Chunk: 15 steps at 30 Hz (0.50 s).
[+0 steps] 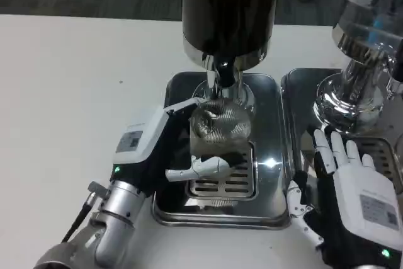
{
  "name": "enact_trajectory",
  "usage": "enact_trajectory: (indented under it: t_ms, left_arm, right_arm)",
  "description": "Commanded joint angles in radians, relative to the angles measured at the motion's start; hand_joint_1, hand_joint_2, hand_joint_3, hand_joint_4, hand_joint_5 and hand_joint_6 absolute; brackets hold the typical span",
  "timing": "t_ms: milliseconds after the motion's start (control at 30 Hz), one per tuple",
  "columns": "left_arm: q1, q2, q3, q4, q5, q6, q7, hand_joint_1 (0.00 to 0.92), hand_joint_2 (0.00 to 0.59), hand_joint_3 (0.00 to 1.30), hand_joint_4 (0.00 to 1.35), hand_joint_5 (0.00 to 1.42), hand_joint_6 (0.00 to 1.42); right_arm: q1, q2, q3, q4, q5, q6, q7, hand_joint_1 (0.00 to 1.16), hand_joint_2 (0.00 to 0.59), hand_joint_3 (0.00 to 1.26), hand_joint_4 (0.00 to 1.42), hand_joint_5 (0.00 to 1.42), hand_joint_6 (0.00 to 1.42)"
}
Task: Grasp the cup under the faucet to collect the drink, then remove the cup.
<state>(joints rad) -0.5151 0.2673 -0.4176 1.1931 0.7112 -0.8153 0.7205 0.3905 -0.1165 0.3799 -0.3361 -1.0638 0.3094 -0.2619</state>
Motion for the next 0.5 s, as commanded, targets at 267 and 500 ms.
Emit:
enact_trajectory:
  t_ms: [267, 500]
  left_arm:
    - [0.019, 0.021, -0.004, 0.006, -0.026, -0.019, -0.051, 0.000, 0.012, 0.09, 0.06, 0.36, 0.20]
    - [0.048, 0.056, 0.008, -0.027, -0.047, -0.040, -0.074, 0.000, 0.000, 0.03, 0.01, 0.31, 0.16]
  right_arm:
    - [-0.027, 0.003, -0.009, 0.013, 0.016, -0.002, 0.000, 0.22, 0.586, 0.05, 0.00, 0.00, 0.00]
    - [-0.033, -0.004, -0.005, 0.020, 0.017, -0.004, 0.003, 0.22, 0.586, 0.05, 0.00, 0.00, 0.00]
